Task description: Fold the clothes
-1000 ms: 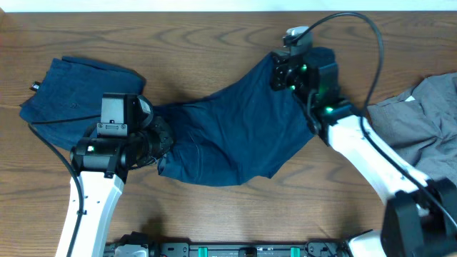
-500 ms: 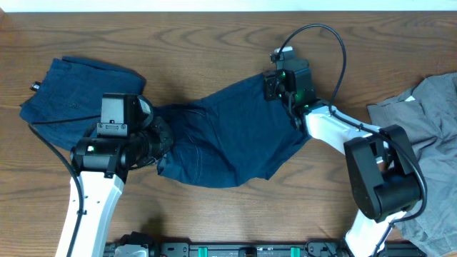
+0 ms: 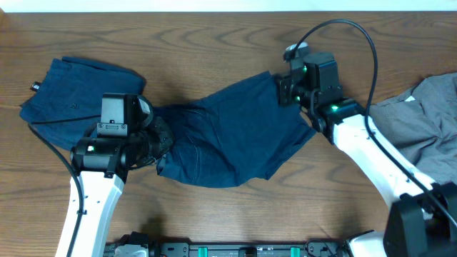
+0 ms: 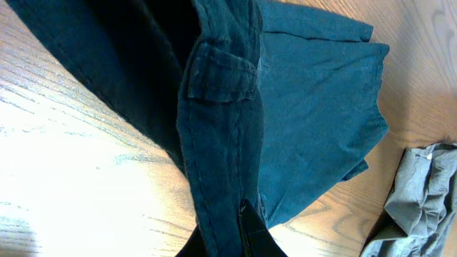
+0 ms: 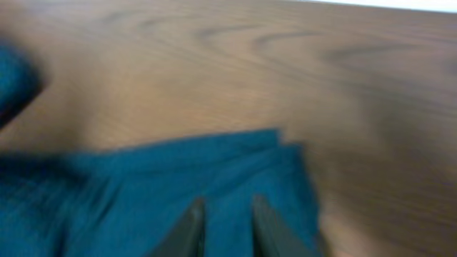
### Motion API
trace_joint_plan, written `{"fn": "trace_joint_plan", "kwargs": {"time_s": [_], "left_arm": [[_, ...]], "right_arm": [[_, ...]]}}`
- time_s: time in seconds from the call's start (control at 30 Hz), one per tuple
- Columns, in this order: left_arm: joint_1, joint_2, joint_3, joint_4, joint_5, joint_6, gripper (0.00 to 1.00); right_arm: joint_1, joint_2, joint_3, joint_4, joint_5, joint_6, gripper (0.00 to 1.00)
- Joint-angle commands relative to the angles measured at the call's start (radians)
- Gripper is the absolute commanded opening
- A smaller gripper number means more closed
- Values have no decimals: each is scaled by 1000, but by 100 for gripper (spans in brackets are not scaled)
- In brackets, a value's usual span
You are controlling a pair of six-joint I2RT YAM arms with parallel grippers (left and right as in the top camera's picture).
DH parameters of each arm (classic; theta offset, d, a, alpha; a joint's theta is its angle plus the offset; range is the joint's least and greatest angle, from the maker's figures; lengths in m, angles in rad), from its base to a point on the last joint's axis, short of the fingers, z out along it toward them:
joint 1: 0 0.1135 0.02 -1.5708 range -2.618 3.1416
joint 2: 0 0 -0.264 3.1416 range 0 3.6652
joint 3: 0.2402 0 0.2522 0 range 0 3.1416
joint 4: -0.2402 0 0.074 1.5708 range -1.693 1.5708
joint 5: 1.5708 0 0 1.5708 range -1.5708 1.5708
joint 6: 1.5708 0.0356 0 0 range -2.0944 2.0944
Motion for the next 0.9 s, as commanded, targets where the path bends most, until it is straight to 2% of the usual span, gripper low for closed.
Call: {"fn": "trace_joint_plan", "kwargs": {"time_s": [0.0,0.1,0.27,0.4,0.6,0.77,0.83,0.87], "left_arm": [[3,0,17,2,-13,21,6],[3,-3,17,5,-13,21,6],[3,-3,17,16,-12,21,6],[3,-4,17,48,-7,21,6],[3,-4,29,202,69,13,6],[3,-3,29,281,97,-2,6],[2,-2,29,284,97,-2,6],[2,-2,29,283,97,-2,6]], "right_arm": [[32,40,-17,-117,-220,-42,8],[75,89,-40,-183,-274,-42,7],[195,221,-61,-167,-354,-38,7],[303,316,-61,-109,-382,1,5],[413,395,-61,26,-385,95,5],[444,401,-57,185,-384,128,12],[437,398,-47,209,-362,128,22],[426,389,-39,196,-347,123,23]]}}
